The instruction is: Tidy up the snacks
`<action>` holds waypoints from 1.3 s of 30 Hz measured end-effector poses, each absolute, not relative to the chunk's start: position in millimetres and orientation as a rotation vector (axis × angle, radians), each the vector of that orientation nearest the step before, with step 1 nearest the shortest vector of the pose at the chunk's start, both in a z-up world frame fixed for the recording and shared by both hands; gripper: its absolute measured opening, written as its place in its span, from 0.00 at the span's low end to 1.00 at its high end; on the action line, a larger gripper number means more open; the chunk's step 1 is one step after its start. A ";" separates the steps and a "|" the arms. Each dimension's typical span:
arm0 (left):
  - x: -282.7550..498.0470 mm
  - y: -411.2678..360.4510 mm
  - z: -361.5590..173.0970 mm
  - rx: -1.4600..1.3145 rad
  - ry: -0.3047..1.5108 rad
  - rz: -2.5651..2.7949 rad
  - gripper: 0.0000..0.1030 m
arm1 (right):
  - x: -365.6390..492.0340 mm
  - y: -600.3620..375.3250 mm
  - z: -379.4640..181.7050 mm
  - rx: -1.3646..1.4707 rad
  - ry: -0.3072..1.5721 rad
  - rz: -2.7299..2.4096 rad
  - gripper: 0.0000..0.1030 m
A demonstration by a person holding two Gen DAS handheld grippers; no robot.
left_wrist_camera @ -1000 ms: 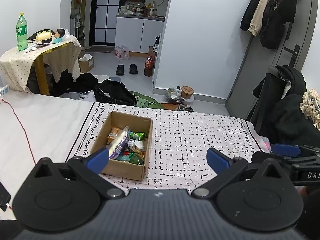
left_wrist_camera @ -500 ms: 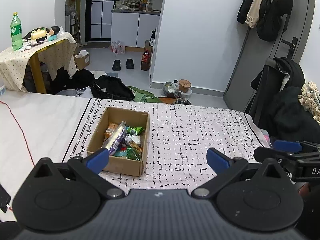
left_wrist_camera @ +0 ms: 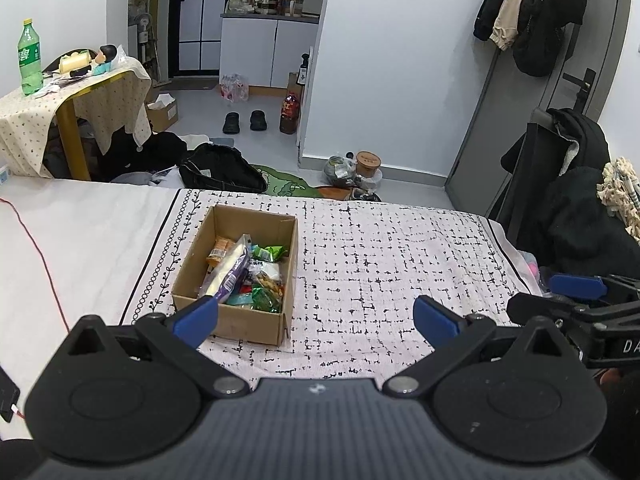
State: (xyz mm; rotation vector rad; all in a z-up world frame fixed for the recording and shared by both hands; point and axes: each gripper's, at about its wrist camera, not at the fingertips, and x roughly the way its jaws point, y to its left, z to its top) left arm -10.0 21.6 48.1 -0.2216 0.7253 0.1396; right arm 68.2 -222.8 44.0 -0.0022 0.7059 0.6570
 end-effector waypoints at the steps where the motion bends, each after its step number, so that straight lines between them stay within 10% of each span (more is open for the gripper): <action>1: -9.5 21.5 47.8 -0.222 0.726 0.139 1.00 | 68.0 -223.0 44.3 -0.004 0.705 0.656 1.00; 39: -10.7 15.7 52.7 -0.215 0.712 0.127 1.00 | 70.0 -225.0 44.6 0.003 0.704 0.654 1.00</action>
